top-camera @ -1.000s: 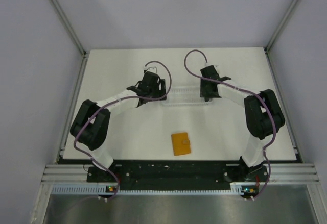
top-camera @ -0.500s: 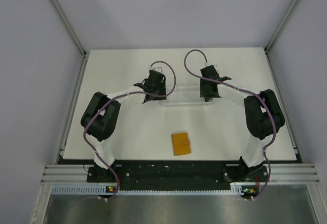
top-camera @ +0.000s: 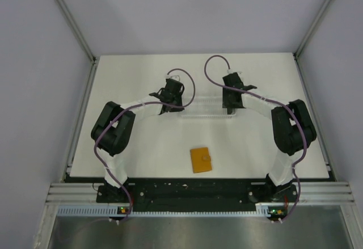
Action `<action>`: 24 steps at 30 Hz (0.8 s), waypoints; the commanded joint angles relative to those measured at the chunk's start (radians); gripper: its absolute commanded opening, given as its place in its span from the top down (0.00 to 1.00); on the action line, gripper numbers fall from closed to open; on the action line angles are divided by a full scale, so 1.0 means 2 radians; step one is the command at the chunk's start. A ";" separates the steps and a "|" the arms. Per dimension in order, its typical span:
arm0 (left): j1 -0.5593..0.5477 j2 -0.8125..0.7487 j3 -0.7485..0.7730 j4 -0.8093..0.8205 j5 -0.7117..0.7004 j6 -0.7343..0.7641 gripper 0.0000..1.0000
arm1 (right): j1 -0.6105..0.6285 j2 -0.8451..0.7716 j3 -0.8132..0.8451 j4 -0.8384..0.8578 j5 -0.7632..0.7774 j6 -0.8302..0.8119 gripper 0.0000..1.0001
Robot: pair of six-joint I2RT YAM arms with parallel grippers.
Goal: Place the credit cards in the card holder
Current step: Pick up the credit card from the storage box.
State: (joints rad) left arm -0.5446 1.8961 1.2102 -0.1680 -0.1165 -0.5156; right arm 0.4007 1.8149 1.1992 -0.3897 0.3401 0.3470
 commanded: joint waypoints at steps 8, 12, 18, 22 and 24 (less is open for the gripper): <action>0.003 0.008 0.004 -0.004 -0.016 -0.001 1.00 | -0.011 -0.043 -0.001 0.004 0.016 -0.006 0.43; 0.003 0.006 0.002 -0.005 -0.015 -0.004 1.00 | -0.012 -0.037 -0.004 0.004 0.009 -0.003 0.42; 0.003 0.005 0.002 -0.005 -0.014 -0.005 1.00 | -0.012 -0.026 -0.001 0.003 0.013 -0.002 0.43; 0.004 0.005 0.002 -0.005 -0.015 -0.004 1.00 | -0.015 -0.025 -0.004 -0.001 0.019 0.000 0.45; 0.005 0.005 0.001 -0.006 -0.015 -0.004 1.00 | -0.016 -0.025 -0.004 -0.002 0.019 0.002 0.46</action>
State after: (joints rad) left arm -0.5438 1.8961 1.2102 -0.1692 -0.1215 -0.5236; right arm 0.3893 1.7794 1.1976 -0.3908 0.3477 0.3412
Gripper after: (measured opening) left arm 0.201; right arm 0.548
